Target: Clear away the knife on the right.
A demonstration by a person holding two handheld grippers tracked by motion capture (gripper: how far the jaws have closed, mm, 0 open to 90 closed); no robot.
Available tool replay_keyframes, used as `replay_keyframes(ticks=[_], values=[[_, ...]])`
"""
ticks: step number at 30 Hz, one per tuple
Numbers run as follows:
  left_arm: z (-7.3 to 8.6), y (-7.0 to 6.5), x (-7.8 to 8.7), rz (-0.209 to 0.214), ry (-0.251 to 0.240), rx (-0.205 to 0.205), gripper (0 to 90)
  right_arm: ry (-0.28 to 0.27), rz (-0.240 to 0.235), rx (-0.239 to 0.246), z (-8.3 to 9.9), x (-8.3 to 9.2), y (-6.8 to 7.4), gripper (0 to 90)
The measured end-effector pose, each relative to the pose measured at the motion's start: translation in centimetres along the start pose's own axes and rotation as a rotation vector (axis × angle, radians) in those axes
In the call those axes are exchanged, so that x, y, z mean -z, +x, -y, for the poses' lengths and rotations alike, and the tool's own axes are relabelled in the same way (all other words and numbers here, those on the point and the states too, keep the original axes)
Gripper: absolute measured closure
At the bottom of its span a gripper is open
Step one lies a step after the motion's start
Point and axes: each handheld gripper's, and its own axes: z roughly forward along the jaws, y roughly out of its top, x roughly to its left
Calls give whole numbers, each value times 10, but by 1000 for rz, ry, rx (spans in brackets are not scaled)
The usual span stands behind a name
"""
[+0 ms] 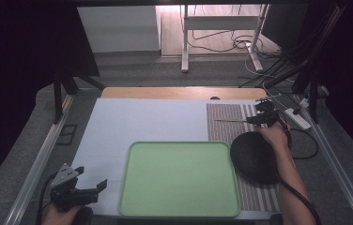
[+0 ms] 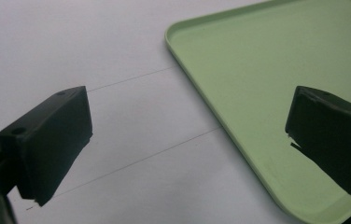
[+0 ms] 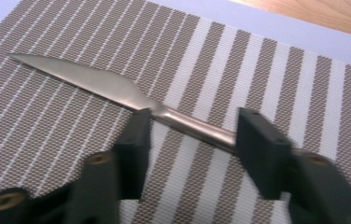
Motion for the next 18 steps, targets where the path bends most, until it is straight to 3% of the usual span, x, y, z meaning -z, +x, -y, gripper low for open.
replay_keyframes(ticks=[1,3,4,5,6,13,18], values=[[0,0,0,0,0,1,14,5,-3,2,-2,-1,-5,658],[0,0,0,1,0,4,14,15,-2,2,-4,-2,-10,760],[0,0,0,1,0,4,15,15,-2,2,-4,-2,-10,760],[0,0,0,1,0,5,15,26,-11,-4,-7,-4,-15,863],[0,1,0,1,0,6,15,30,-10,3,-7,-5,-17,895],[0,1,0,-4,2,15,15,69,12,-24,-12,-20,-33,898],[0,1,0,-7,0,12,15,109,60,-3,-10,-30,-41,898]])
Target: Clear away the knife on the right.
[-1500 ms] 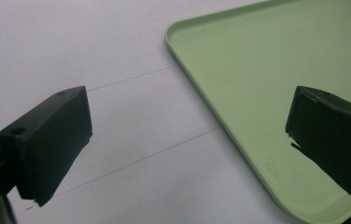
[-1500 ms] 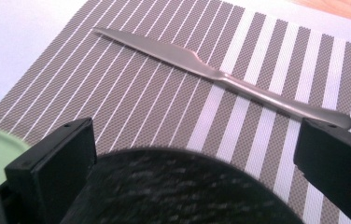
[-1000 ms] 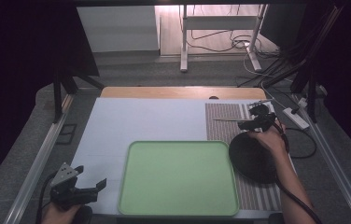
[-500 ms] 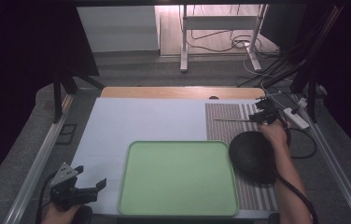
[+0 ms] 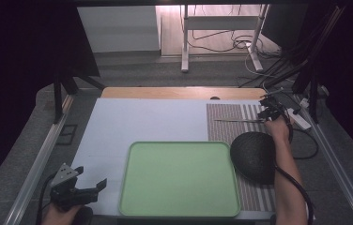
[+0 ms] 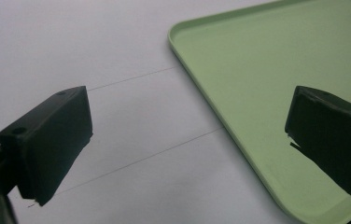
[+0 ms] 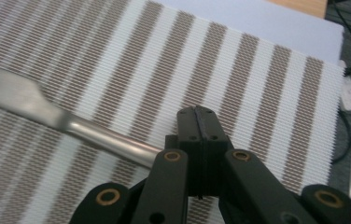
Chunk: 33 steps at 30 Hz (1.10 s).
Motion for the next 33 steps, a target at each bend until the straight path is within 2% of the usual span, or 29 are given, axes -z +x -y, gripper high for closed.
replay_keyframes(ticks=[3,4,8,12,17,20,22,26,29,30,31,32,33], values=[[0,0,0,1,-1,1,15,9,19,-8,3,-1,-4,899],[0,0,0,1,-1,1,15,16,6,-29,7,1,-10,898],[0,0,0,-1,0,-1,15,40,-31,-39,15,7,-15,899],[0,0,0,-1,0,-3,15,86,-64,-9,23,15,-12,899],[0,-1,0,-4,0,-12,16,104,-110,-14,32,22,-11,899],[0,-2,0,-3,-1,-14,15,125,-142,10,38,28,-6,899],[0,-2,0,-3,-1,-15,15,140,-163,1,40,29,-4,899],[0,-2,0,-2,0,-18,15,166,-167,19,39,31,1,899],[-1,-2,0,0,1,-18,15,170,-171,18,38,31,1,898],[-1,-2,0,0,1,-18,15,132,-159,0,37,33,-2,881],[-1,-2,0,0,0,-17,15,132,-159,0,37,33,-2,881],[-1,-2,0,0,1,-17,15,114,-155,-7,35,36,-4,830],[-1,-2,0,0,2,-16,15,67,-155,-32,32,42,-6,721]])
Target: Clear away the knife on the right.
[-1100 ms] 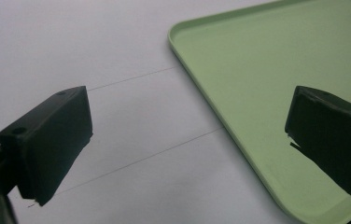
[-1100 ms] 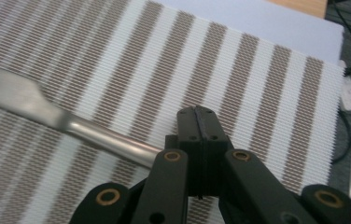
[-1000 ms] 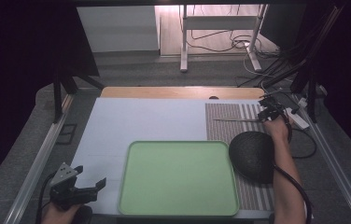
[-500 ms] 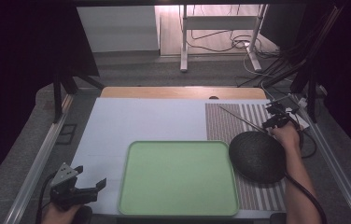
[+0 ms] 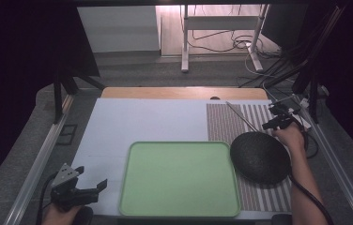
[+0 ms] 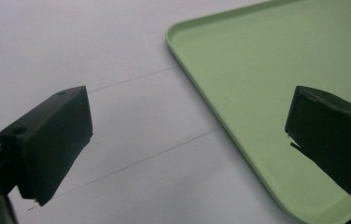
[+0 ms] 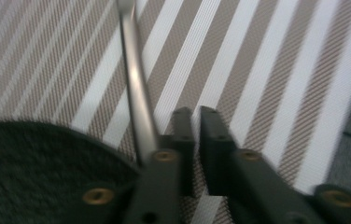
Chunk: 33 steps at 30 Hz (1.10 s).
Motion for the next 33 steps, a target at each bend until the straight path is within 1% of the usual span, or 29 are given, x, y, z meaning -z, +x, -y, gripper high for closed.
replay_keyframes(ticks=[1,2,3,4,7,9,10,11,12,13,14,16,17,19,21,23,25,26,29,30,31,32,33], values=[[0,0,0,0,1,-1,15,0,0,0,0,0,0,721],[0,0,0,0,1,-1,15,-19,-16,-19,-3,3,0,544],[0,0,0,-1,1,-2,15,-19,-16,-19,-3,3,0,544],[0,-1,0,-1,0,-3,15,-15,-20,-24,-4,4,1,482],[0,-1,0,-2,1,-3,15,-31,-19,-40,-9,3,5,311],[0,-1,0,-1,1,-3,15,-34,-25,-40,-12,1,8,243],[0,-1,0,-2,1,-4,15,-38,-21,-41,-13,0,10,208],[0,-1,0,-2,1,-4,15,-31,-20,-30,-16,-3,15,158],[0,-1,0,-1,1,-4,15,-31,-20,-30,-16,-3,15,158],[0,-1,0,-1,1,-4,15,-29,-15,-27,-18,-6,18,114],[0,-1,0,-1,0,-3,15,-26,-7,-27,-20,-7,20,91],[0,-1,0,-1,0,-4,15,-18,-7,-18,-23,-11,25,26],[0,-1,0,-2,0,-5,15,-14,-2,-6,-24,-13,28,23],[0,-1,0,-1,-1,-3,15,11,-10,20,-27,-18,32,5],[0,-1,0,-1,0,-3,15,25,6,44,-29,-23,35,5],[0,-1,0,-1,0,-3,15,43,18,59,-30,-29,37,6],[0,-1,0,-2,0,-4,15,51,15,71,-30,-34,37,7],[0,-1,0,-1,0,-4,15,63,13,82,-30,-38,37,30],[0,-1,0,-1,-1,-4,15,77,21,74,-30,-44,34,77],[0,-1,0,-1,-1,-4,16,77,21,74,-30,-44,34,77],[0,-1,0,-1,-1,-4,16,94,18,75,-29,-45,33,84],[0,-1,0,-1,-1,-5,16,95,31,89,-29,-46,32,120],[0,-1,0,-1,-1,-5,16,95,31,89,-29,-46,32,120]])
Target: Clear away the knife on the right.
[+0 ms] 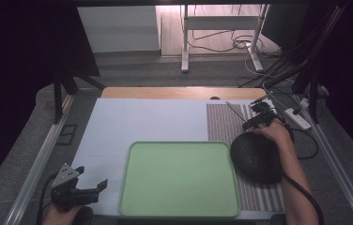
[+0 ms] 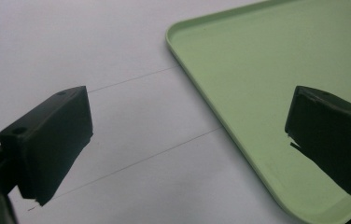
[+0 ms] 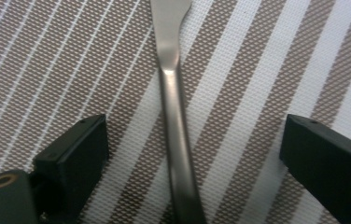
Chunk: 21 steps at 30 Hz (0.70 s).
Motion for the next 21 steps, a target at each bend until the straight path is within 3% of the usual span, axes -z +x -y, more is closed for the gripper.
replay_keyframes(ticks=[1,3,6,7,8,10,11,12,13,17,21], values=[[0,0,0,-1,1,-1,16,1,-3,25,0,2,-1,181],[0,0,0,-2,2,-3,16,0,-1,27,0,3,-1,212],[0,0,0,-2,1,-4,16,-19,-10,35,-2,6,-2,404],[0,0,0,-2,2,-4,17,-14,-23,55,-3,7,-2,505],[0,0,0,-2,3,-4,17,-14,-23,55,-3,7,-2,505],[0,-1,0,-4,4,-5,17,-17,-39,85,-4,8,1,725],[0,-1,0,-4,3,-6,17,-17,-39,85,-4,8,1,725],[0,-1,0,-4,3,-7,17,-15,-59,92,-4,9,1,792],[0,-1,0,-4,3,-7,17,-16,-62,103,-4,9,2,794],[0,-1,0,-3,2,-9,17,-22,-111,66,-3,9,-6,799],[0,0,0,-3,1,-6,17,-29,-128,59,-3,9,-8,800]])
